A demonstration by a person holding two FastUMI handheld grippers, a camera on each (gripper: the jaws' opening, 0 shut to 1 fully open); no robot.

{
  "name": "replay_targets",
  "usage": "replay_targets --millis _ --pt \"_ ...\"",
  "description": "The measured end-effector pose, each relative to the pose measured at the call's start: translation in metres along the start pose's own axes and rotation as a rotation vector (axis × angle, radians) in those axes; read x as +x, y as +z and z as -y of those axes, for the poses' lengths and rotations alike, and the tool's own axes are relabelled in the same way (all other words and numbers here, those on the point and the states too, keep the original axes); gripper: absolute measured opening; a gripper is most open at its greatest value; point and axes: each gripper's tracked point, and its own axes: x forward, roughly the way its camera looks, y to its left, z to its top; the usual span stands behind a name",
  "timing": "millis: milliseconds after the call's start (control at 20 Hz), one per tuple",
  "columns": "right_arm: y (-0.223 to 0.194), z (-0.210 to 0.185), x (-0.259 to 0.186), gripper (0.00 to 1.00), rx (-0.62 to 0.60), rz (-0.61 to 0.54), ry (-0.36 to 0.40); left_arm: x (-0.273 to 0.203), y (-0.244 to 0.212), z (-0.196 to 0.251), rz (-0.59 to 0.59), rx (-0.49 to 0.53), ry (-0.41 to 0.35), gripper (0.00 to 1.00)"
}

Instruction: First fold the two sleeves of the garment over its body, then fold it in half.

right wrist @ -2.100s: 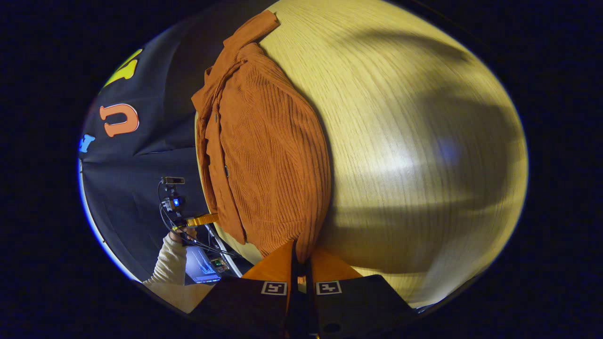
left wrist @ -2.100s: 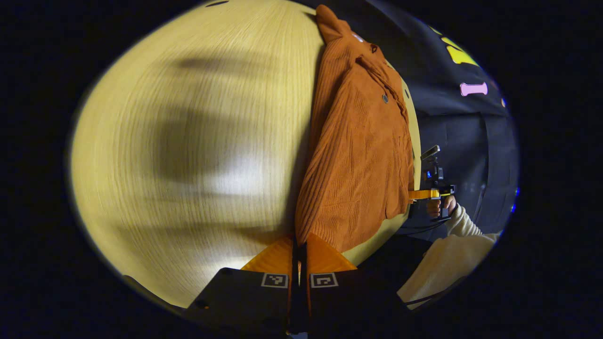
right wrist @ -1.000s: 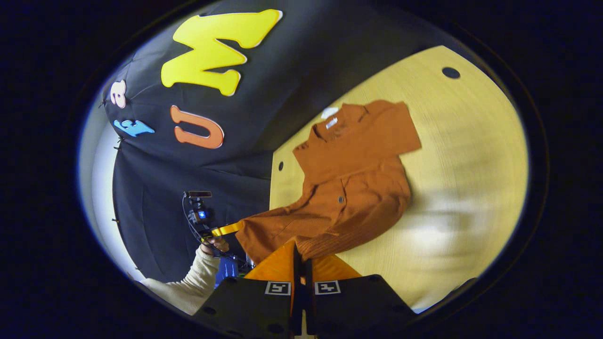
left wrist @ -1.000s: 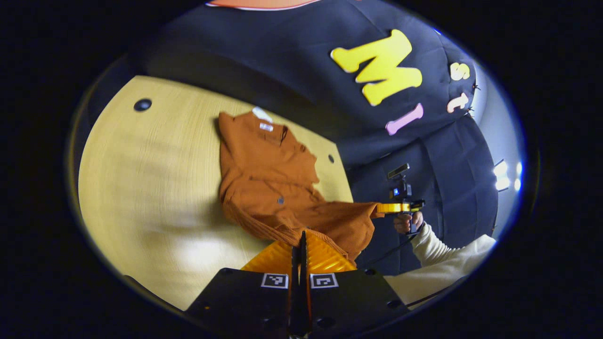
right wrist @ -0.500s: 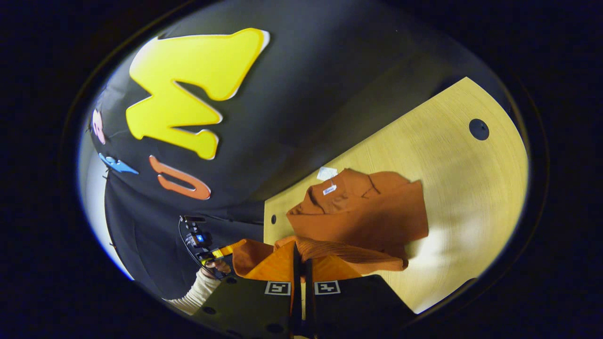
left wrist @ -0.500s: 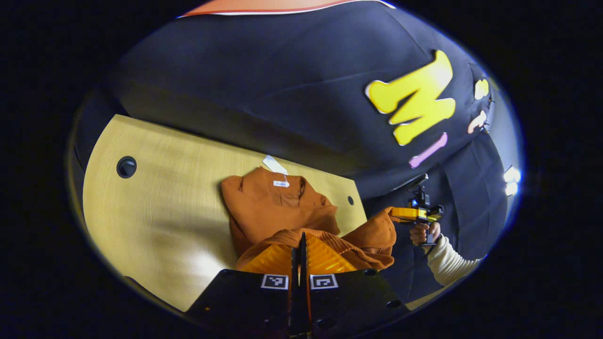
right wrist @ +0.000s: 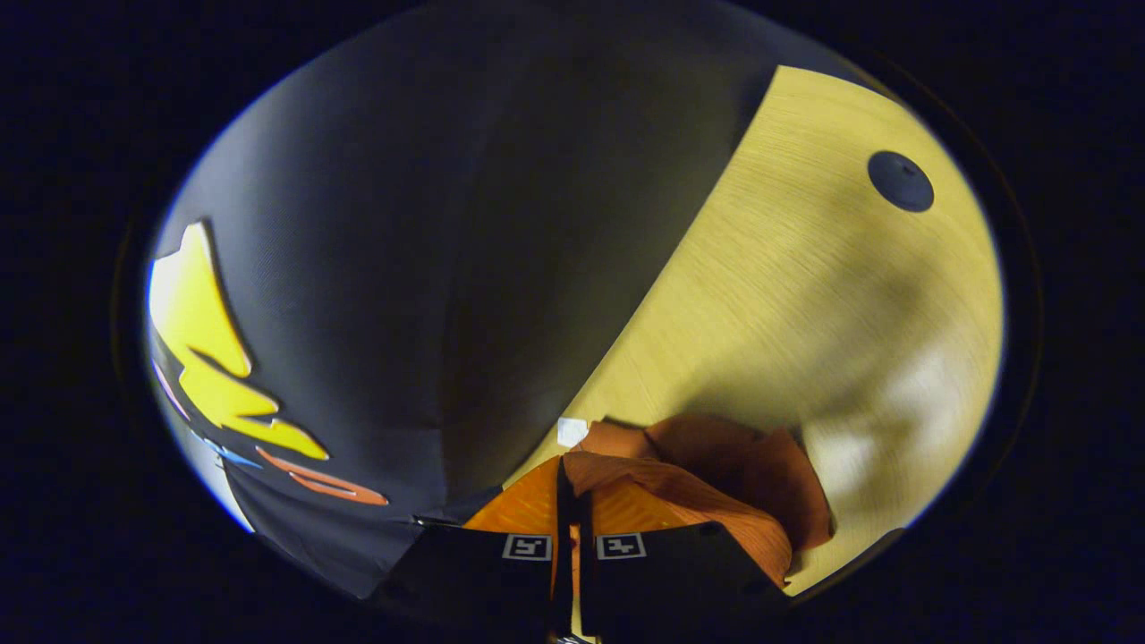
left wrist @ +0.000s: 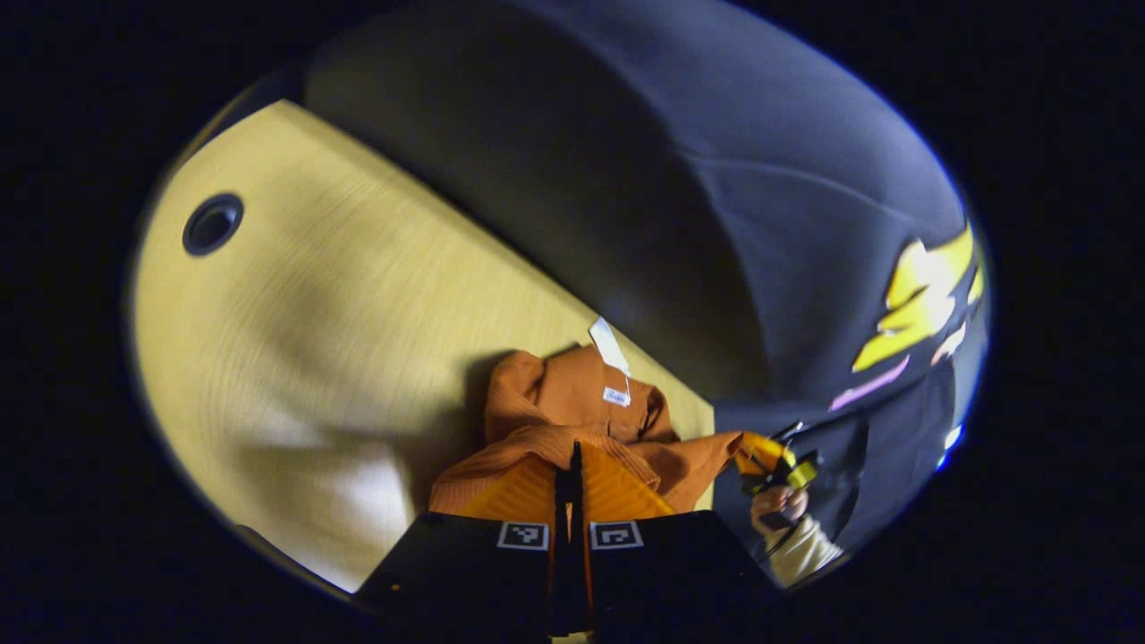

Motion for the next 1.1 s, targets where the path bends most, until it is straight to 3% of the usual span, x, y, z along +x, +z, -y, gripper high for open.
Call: replay_targets --millis 100,250,350,450,700,1100 --pt "0.009 0.011 -0.007 0.03 0.091 0.044 0.05 0.001 0.001 -0.011 0.029 -0.118 -0.058 0.03" --pt "0.019 0.027 -0.007 0.04 0.163 0.104 0.083 -0.012 0.011 -0.02 0.009 -0.188 -0.103 0.03" --pt "0.014 0.028 -0.005 0.04 0.176 0.118 0.1 -0.013 0.007 -0.02 -0.062 -0.126 -0.064 0.03" --pt "0.011 0.026 -0.003 0.04 0.156 0.129 0.116 -0.016 0.005 -0.02 -0.112 0.005 -0.017 0.03" --pt "0.011 0.022 -0.004 0.04 0.122 0.116 0.102 -0.009 -0.024 -0.033 -0.269 0.193 0.096 0.03" --pt "0.005 0.021 0.001 0.04 0.097 0.091 0.087 -0.024 -0.046 -0.041 -0.404 0.236 0.212 0.03"
